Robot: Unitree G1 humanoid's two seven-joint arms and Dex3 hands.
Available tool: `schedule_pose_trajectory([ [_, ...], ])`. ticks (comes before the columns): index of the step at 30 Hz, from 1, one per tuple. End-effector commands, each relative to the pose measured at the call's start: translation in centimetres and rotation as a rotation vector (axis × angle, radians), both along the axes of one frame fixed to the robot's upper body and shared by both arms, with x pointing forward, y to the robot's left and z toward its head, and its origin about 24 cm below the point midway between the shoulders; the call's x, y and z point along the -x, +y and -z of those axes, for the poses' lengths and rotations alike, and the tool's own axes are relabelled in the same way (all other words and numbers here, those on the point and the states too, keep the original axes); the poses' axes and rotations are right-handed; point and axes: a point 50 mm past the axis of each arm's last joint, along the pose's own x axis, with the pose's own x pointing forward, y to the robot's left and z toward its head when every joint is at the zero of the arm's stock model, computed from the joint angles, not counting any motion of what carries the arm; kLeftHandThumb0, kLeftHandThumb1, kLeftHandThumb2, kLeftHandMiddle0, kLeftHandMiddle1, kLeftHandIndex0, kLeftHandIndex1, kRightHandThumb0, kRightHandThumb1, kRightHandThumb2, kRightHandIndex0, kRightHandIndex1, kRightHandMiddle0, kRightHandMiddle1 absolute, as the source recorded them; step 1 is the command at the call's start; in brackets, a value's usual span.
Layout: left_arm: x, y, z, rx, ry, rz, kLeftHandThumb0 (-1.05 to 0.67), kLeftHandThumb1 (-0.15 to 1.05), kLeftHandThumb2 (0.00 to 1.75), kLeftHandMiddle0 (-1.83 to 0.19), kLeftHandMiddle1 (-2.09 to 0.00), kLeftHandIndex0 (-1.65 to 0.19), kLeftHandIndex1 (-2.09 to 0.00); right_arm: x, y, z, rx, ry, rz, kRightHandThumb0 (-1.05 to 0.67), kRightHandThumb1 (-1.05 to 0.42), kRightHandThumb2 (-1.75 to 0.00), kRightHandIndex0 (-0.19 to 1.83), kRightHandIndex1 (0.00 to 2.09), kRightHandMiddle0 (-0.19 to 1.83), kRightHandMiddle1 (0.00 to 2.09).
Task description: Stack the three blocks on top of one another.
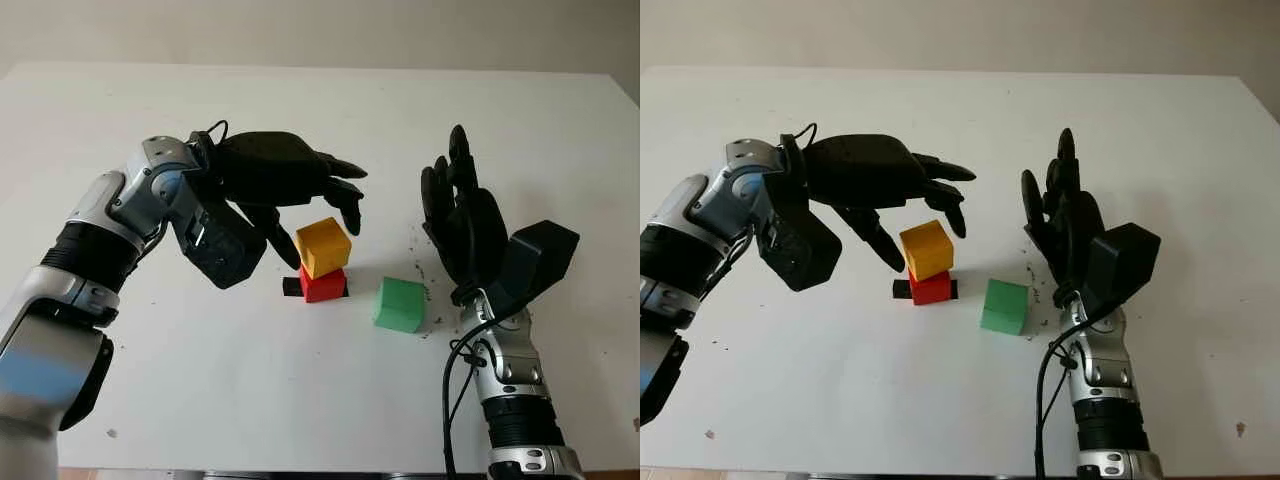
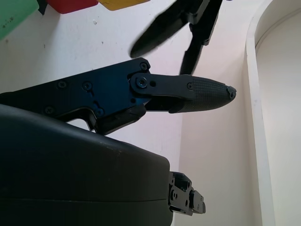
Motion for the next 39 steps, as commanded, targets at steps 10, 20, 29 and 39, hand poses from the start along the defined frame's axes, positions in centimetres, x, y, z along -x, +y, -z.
schedule_pose_trajectory([
  [10, 0.5, 1.2, -0.7, -0.006, -0.044, -0.048, -0.71, 0.82, 0.05, 0.19, 0.0, 0.18, -0.01, -0.1, -0.4, -0.4, 0.003, -0.021, 0.005, -0.76, -1.05, -0.46, -0.19, 0.0, -0.19, 0.02],
  [20, 1.4, 6.5, -3.2, 0.315, 0.07, -0.278, -0.86, 0.94, 0.1, 0.19, 0.0, 0.19, 0.0, 0.2, -1.1, -1.1, 0.044, -0.04, 0.041, -0.73, -1.05, -0.45, -0.19, 0.01, -0.17, 0.04],
  [29, 4.3, 13.0, 0.7, 0.89, 0.223, -0.517, -0.86, 1.05, 0.57, 0.19, 0.0, 0.19, 0.0, 0.5, -3.9, -4.6, 0.33, -0.12, 0.013, -0.77, -1.05, -0.38, -0.14, 0.05, -0.1, 0.08],
  [39, 7.8, 13.5, 9.3, 1.39, 0.327, -0.76, -0.8, 1.05, 0.59, 0.19, 0.0, 0.19, 0.0, 3.3, -5.7, -8.5, 0.692, -0.096, -0.055, -0.86, -0.92, -0.04, -0.04, 0.08, 0.07, 0.11],
])
